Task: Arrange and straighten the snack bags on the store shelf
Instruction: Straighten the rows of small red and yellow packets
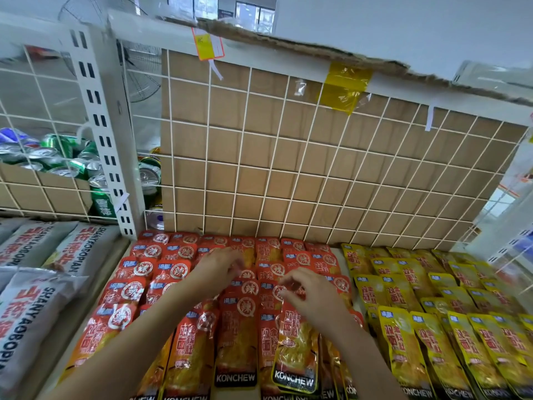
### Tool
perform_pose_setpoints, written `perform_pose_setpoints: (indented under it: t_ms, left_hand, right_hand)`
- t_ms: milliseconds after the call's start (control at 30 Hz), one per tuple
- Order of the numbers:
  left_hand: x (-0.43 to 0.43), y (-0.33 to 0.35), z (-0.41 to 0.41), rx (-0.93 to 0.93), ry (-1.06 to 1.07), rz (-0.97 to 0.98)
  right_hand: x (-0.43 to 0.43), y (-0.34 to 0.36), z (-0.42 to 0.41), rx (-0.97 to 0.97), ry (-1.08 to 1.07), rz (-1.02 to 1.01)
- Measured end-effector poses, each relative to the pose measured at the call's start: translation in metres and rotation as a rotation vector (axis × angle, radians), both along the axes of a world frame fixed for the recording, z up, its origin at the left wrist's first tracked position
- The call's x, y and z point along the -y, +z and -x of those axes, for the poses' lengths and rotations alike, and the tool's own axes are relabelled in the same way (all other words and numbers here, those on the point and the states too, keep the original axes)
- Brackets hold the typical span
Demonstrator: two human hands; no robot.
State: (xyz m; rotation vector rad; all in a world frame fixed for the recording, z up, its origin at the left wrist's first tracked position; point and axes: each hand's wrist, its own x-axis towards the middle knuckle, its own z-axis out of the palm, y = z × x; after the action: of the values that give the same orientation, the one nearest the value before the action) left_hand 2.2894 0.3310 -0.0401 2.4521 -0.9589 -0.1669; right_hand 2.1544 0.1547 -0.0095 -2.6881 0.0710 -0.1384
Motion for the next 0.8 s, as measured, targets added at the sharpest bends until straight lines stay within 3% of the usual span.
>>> perform_pose_setpoints:
  t_ms: [233, 600, 800]
  left_hand:
    - [0.004, 0.0, -0.017, 0.117, -0.02, -0.249]
    - [0.017, 0.006, -0.029, 0.071, -0.096, -0.317]
    - [0.021, 0.004, -0.037, 0.115, -0.102, -0.261]
  right_hand:
    - [-0.029, -0.001, -0.012, -0.159, 0.091, 0.099]
    - [-0.035, -0.006, -0.038, -0.286, 0.082, 0.138]
    - [-0.034, -0.004, -0.052, -0.311, 0.093, 0.103]
